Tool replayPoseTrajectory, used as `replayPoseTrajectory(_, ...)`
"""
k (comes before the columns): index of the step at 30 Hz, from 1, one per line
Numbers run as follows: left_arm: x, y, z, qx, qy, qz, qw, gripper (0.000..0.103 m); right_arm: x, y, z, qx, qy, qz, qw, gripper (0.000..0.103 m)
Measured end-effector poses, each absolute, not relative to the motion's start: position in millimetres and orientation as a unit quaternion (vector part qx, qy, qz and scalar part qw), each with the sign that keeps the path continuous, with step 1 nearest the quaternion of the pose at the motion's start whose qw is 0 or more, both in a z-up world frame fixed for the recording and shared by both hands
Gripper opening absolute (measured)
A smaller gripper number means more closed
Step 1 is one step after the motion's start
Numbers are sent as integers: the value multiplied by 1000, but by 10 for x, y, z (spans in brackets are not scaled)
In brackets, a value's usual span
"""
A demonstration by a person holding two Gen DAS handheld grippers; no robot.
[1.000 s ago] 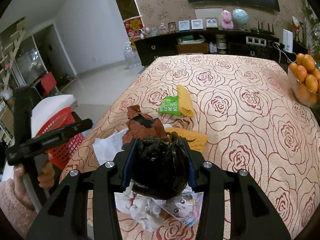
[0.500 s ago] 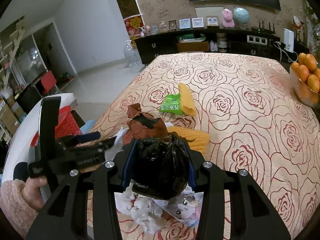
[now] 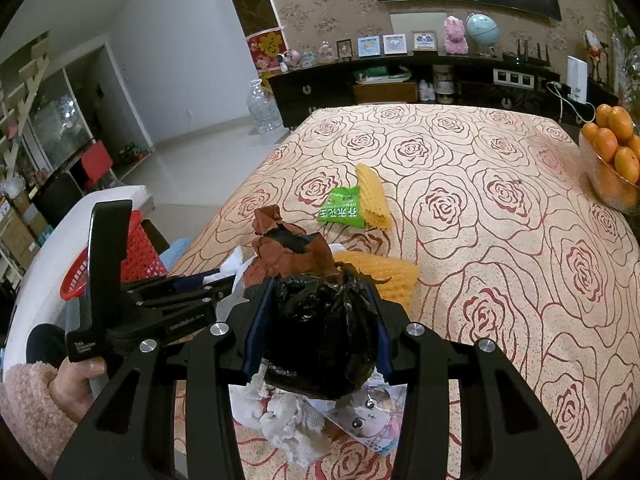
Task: Collect trash
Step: 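Grasp the white tissue with the left tool while the right tool holds the black bag, then carry the tissue and black bag over the red wastebasket and open both tools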
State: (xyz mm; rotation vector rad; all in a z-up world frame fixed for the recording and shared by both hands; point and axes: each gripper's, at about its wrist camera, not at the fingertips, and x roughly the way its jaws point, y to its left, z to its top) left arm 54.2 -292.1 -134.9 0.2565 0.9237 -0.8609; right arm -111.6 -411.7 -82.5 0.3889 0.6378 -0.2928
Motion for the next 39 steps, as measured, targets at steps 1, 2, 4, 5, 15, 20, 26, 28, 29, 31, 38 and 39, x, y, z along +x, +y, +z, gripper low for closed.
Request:
replayPoseTrajectory(1, 533, -2901, -1348, 122, 428, -401, 800, 31, -1115, -4116, -824, 190, 310, -143, 921, 42)
replayPoseTrajectory(2, 524, -2879, -1349, 123, 427, -401, 801, 30, -1112, -4115, -821, 189, 310, -142, 921, 42)
replayPoseTrajectory(4, 518, -2798, -1328, 120, 424, -398, 805, 30, -1114, -4116, -817, 189, 308, -142, 922, 42)
replayPoseTrajectory(5, 517, -2770, -1312, 118, 421, -396, 807, 30, -1122, -4120, -814, 189, 306, -142, 922, 42)
replayPoseTrajectory(15, 338, -2318, -827, 108, 350, -375, 851, 30, -1129, -4018, -683, 180, 286, -132, 932, 42)
replayPoseTrajectory(20, 223, -2010, -546, 95, 314, -362, 873, 30, -1100, -3900, -580, 167, 273, -120, 940, 42)
replayPoseTrajectory(26, 228, -1634, -326, 68, 294, -330, 894, 30, -1009, -3717, -460, 144, 259, -101, 950, 42)
replayPoseTrajectory(28, 224, -1509, -272, 68, 283, -311, 905, 30, -950, -3643, -425, 137, 258, -94, 952, 42)
replayPoseTrajectory(29, 226, -1449, -252, 67, 280, -303, 908, 30, -929, -3614, -414, 135, 258, -90, 952, 42)
replayPoseTrajectory(31, 243, -1325, -217, 64, 277, -286, 915, 30, -871, -3555, -397, 134, 259, -82, 953, 42)
replayPoseTrajectory(38, 364, -952, -143, 50, 276, -233, 931, 30, -573, -3198, -303, 109, 261, -50, 958, 42)
replayPoseTrajectory(39, 380, -912, -138, 47, 276, -228, 933, 30, -523, -3129, -286, 104, 261, -44, 959, 42)
